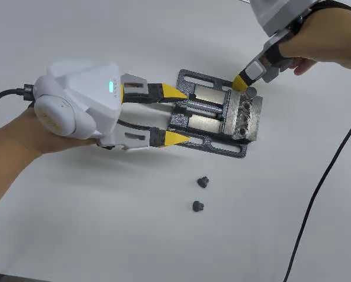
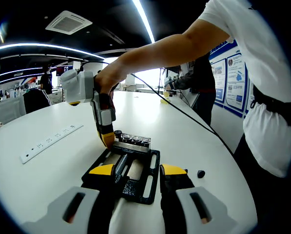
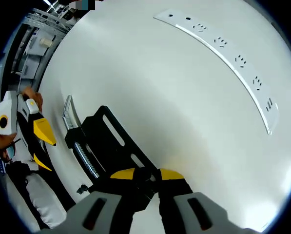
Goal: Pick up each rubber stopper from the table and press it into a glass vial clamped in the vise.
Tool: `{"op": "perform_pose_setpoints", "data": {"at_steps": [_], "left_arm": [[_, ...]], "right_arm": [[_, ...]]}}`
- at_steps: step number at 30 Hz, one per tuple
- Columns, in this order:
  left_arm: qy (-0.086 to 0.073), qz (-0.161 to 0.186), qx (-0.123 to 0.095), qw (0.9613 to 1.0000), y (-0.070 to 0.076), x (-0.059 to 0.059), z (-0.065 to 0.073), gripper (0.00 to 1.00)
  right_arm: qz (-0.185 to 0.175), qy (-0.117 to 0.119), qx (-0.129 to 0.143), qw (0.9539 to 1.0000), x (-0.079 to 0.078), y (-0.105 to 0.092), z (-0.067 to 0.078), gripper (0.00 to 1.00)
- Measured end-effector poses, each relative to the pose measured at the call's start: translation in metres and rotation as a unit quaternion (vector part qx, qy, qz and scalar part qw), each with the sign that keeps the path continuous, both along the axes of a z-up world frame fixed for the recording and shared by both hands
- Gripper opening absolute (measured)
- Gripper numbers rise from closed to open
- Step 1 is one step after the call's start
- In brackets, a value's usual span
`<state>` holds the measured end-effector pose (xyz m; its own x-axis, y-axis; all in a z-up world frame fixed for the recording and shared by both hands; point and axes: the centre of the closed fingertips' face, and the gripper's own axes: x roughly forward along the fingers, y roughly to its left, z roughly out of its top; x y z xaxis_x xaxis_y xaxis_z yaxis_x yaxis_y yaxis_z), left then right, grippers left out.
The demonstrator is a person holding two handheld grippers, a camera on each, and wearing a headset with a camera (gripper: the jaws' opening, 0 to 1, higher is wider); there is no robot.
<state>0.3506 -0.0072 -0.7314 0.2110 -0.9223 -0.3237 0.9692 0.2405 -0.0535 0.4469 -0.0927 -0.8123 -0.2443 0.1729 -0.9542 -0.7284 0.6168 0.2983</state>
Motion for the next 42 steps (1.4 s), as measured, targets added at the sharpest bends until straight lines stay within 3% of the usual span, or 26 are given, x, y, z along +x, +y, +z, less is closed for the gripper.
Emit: {"op": "perform_pose_setpoints", "data": {"at_steps": [9,21,30,38,42], "left_arm": [[0.000,0.001,0.001,1.0000,0.001,-0.001,-0.001,0.33],[0.001,0.000,0.000,1.0000,0.000,0.000,-0.002,0.33],[0.000,-0.002,0.000,1.0000,-0.002,-0.001,0.000,0.33],[-0.001,-0.002,0.003,1.0000,-0.003,-0.003,0.002,0.33],[0.001,0.000,0.005,1.0000,-0.004,-0.003,0.002,0.33]], "right_arm": [[-0.006,-0.002,0.009,0.9999,0.002,0.005,0.004,0.10],[-0.007,0.005,0.001,1.0000,-0.001,0.003,0.002,0.09],[-0.006,-0.005,0.005,1.0000,0.001,0.003,0.006,0.08],[-0.005,-0.019,0.013,0.9997,0.003,0.004,0.017,0.08],[0.001,-0.031,0.021,0.9993,0.003,0.008,0.030,0.08]]}}
